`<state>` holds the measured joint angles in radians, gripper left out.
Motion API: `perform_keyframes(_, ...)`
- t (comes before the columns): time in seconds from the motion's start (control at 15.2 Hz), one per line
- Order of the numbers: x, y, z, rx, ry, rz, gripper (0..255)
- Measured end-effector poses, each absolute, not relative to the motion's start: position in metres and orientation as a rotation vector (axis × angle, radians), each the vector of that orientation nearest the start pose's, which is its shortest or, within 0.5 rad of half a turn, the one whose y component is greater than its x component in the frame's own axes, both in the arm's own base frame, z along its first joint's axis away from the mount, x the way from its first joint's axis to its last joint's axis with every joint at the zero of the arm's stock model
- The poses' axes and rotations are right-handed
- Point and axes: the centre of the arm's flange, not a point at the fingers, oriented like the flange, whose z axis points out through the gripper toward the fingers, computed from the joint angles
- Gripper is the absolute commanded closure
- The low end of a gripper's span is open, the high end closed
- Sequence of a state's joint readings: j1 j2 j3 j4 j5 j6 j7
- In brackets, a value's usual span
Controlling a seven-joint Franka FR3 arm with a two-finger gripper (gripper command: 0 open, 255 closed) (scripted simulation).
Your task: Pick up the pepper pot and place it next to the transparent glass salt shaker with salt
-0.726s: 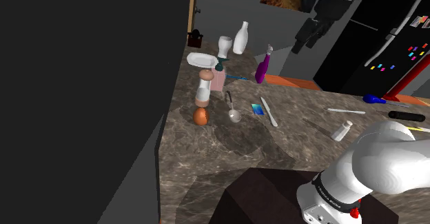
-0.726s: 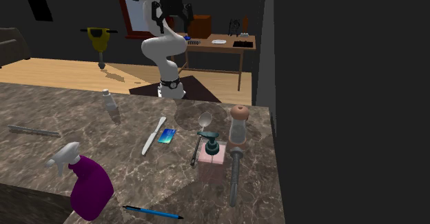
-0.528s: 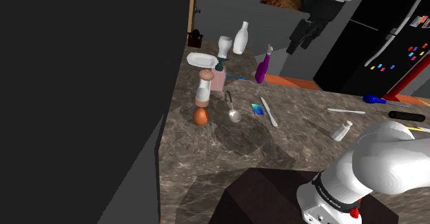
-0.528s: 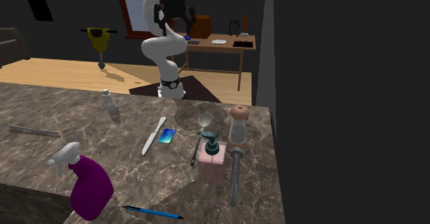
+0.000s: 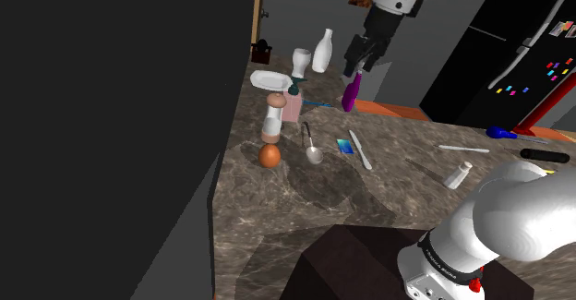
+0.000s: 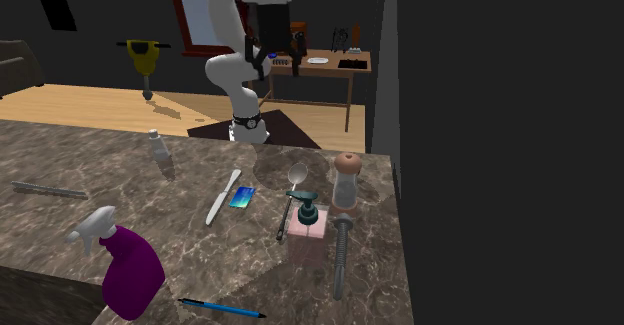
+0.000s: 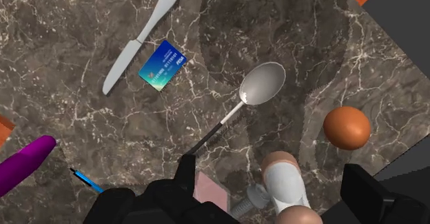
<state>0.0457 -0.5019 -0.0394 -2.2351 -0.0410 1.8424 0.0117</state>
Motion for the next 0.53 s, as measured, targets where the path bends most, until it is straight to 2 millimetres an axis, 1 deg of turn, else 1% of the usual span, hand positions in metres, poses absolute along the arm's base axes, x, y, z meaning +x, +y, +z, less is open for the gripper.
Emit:
perform_keyframes(0.2,0.444,0.006,0.547,-3.136,-0.022,-0.136,0)
perform_keyframes(0.26,0.456,0.008,0.537,-3.129,-0.025,-0.125,0)
perform_keyframes(0.33,0.469,0.007,0.531,-3.122,-0.029,-0.114,0)
perform_keyframes(0.46,0.494,0.018,0.521,-3.107,-0.036,-0.093,0)
perform_keyframes(0.53,0.504,0.021,0.511,-3.100,-0.039,-0.080,0)
